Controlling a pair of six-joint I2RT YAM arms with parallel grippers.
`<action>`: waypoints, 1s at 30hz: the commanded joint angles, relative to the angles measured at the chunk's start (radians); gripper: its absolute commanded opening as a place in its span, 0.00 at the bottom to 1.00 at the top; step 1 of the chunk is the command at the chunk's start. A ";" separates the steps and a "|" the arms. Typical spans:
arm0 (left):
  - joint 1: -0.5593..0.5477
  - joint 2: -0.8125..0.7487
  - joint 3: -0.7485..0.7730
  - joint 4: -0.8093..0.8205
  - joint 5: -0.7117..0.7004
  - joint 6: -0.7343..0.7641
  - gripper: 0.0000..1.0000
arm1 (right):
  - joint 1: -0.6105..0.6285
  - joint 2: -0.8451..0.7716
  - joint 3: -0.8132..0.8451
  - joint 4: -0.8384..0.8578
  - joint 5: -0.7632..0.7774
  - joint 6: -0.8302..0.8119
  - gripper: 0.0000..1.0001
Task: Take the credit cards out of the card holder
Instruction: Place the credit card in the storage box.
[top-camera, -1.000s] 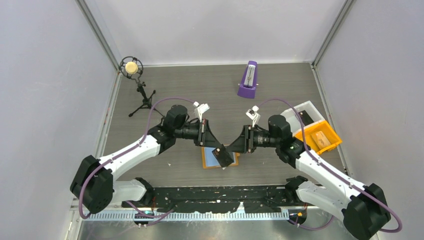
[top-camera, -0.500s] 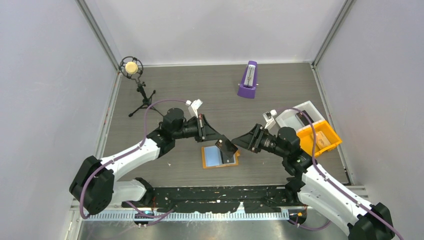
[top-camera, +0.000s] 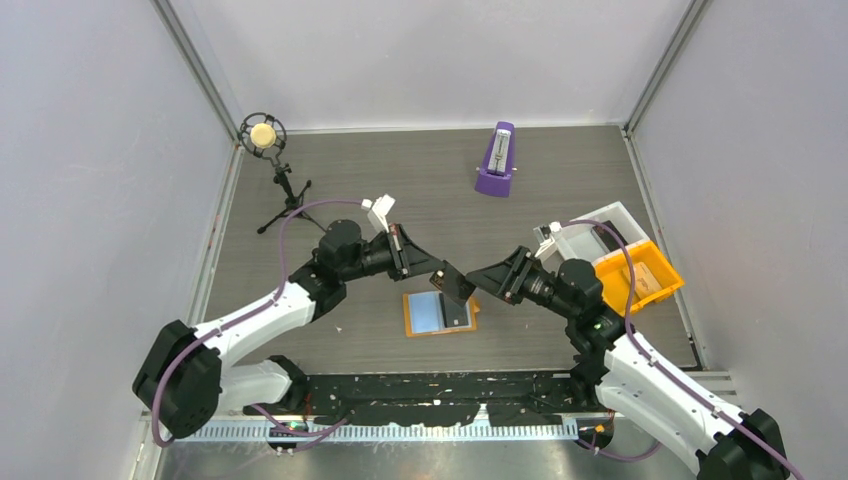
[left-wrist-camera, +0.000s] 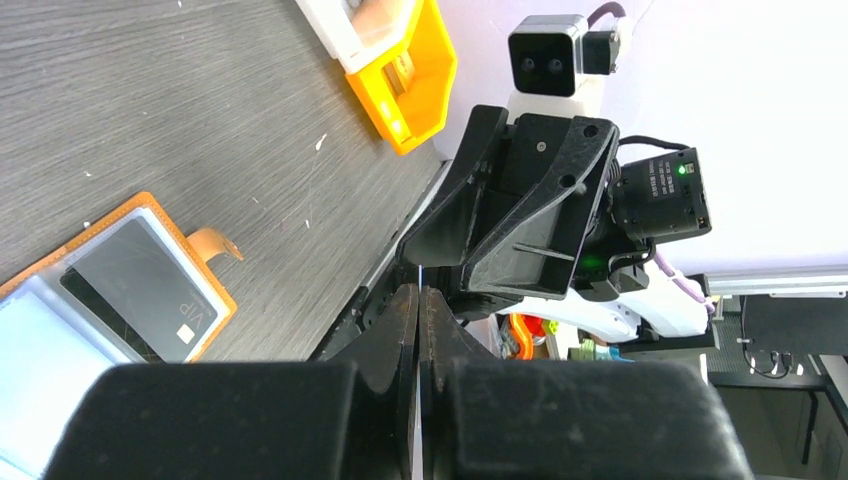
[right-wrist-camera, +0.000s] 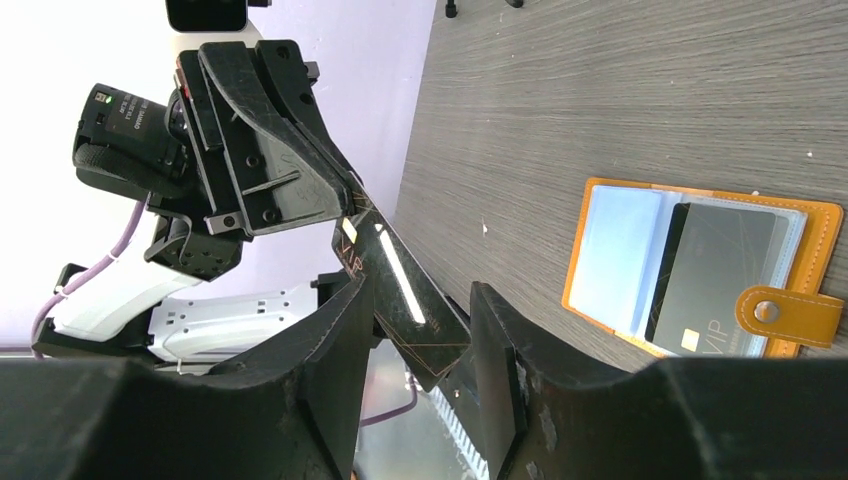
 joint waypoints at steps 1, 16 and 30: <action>-0.001 -0.049 -0.011 0.085 -0.062 -0.019 0.00 | -0.001 -0.022 -0.005 0.049 0.019 0.019 0.48; -0.002 -0.040 -0.029 0.144 -0.077 -0.067 0.00 | -0.001 -0.043 -0.042 0.151 0.018 0.056 0.25; 0.001 -0.054 -0.039 0.064 -0.093 -0.013 0.51 | -0.149 0.033 0.090 0.074 -0.143 -0.093 0.05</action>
